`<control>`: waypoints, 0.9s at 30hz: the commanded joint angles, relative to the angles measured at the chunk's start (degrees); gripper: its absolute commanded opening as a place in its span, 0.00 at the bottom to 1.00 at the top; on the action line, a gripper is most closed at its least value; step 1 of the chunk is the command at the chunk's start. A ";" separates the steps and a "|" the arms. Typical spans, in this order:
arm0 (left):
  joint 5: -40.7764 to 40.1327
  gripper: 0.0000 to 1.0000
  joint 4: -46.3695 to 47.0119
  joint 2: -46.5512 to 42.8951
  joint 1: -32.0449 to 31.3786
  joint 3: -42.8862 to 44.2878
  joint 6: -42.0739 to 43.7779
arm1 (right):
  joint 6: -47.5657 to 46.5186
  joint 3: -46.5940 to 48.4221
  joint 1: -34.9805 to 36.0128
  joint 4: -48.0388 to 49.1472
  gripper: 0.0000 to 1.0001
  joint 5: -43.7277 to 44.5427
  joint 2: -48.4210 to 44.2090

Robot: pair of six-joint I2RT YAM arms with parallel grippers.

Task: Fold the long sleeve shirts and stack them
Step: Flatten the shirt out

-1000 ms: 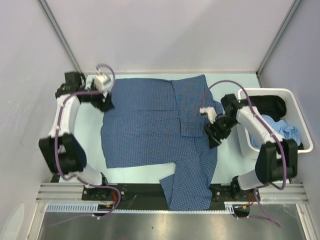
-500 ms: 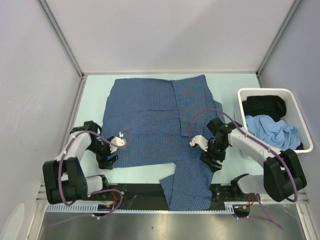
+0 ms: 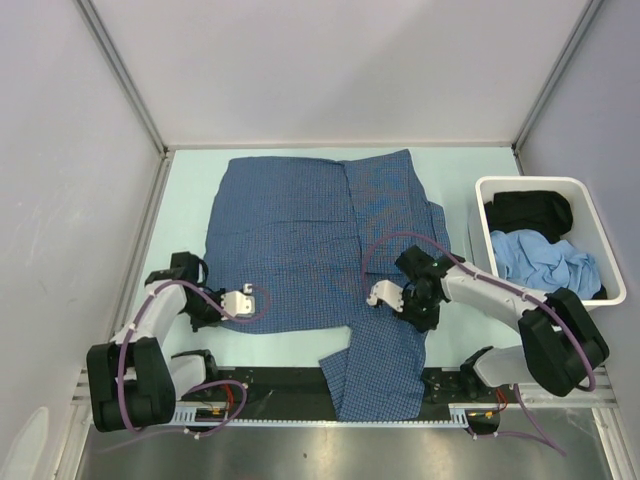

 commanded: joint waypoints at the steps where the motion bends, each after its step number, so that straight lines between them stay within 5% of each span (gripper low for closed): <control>1: -1.01 0.04 -2.82 -0.81 -0.15 -0.47 4.47 | -1.69 0.66 2.53 -2.94 0.00 -0.49 0.00; 10: -1.72 0.00 -10.14 -6.09 0.21 -0.99 11.52 | -9.37 4.35 5.01 -15.35 0.00 -5.25 -2.20; 12: -0.92 0.01 -9.62 -3.98 0.21 0.06 9.77 | -8.29 6.11 1.94 -15.35 0.20 -5.60 -1.50; 14: -0.57 0.02 -9.00 -2.32 0.12 0.76 7.48 | -5.40 8.04 -1.48 -13.16 0.59 -5.43 -1.32; 17: -0.39 0.03 -8.03 -1.61 0.12 1.64 6.15 | -2.76 8.93 -2.38 -9.73 0.92 -4.55 -0.97; 22: -0.13 0.05 -6.28 -0.55 0.21 2.08 5.19 | 0.85 8.23 -0.27 -0.87 0.91 -2.35 3.06; 27: -0.39 0.05 -4.96 0.24 0.12 2.52 3.69 | 1.56 3.92 2.80 4.95 0.70 3.45 7.99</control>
